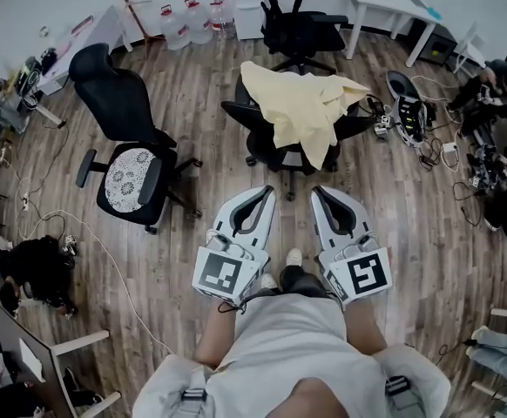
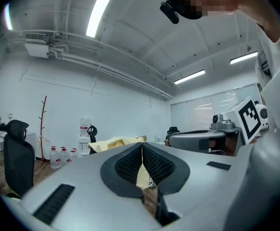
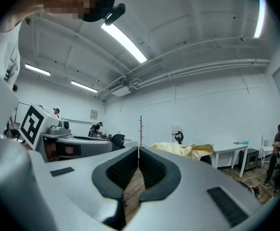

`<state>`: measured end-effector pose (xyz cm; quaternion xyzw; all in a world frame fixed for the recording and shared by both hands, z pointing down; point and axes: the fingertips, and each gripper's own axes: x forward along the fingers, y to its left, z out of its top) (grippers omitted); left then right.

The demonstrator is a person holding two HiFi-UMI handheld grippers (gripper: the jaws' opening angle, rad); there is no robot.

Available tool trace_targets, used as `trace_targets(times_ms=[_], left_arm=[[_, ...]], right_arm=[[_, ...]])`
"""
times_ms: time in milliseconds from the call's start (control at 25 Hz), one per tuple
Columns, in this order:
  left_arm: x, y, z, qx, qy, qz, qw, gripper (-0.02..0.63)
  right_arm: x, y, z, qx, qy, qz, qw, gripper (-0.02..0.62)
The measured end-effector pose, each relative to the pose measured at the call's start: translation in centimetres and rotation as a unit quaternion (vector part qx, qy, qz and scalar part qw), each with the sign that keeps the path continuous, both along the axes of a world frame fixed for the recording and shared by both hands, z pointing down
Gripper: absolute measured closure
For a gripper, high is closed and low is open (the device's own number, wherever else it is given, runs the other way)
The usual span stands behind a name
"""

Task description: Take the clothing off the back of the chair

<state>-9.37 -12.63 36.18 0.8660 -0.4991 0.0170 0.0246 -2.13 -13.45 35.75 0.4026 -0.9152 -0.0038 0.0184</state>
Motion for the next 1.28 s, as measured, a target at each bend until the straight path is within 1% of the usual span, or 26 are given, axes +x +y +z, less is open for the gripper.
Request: trace_targets(times_ms=[360, 560, 920, 1080, 1280], left_arm=[[0.5, -3.9, 1.1, -0.008, -0.009, -0.018, 0.9998, 0.588], [0.3, -5.8, 0.8, -0.011, -0.012, -0.034, 0.9993, 0.588], [0.6, -7.7, 1.1, -0.016, -0.025, -0.057, 0.9979, 0.588], [1.0, -8.2, 1.3, -0.021, -0.024, -0.055, 0.9980, 0.588], [1.2, -9.1, 1.6, -0.023, -0.022, -0.038, 0.9988, 0.588]], right_arm=[[0.5, -4.2, 1.5, -0.014, -0.002, -0.017, 1.000, 0.574], [1.4, -6.5, 1.3, -0.017, 0.000, -0.016, 1.000, 0.574], [2.2, -8.5, 1.6, -0.020, -0.005, -0.030, 0.999, 0.574], [2.7, -9.4, 1.9, -0.030, -0.005, -0.022, 0.999, 0.572], [2.7, -10.0, 2.1, -0.034, 0.001, -0.009, 0.999, 0.572]])
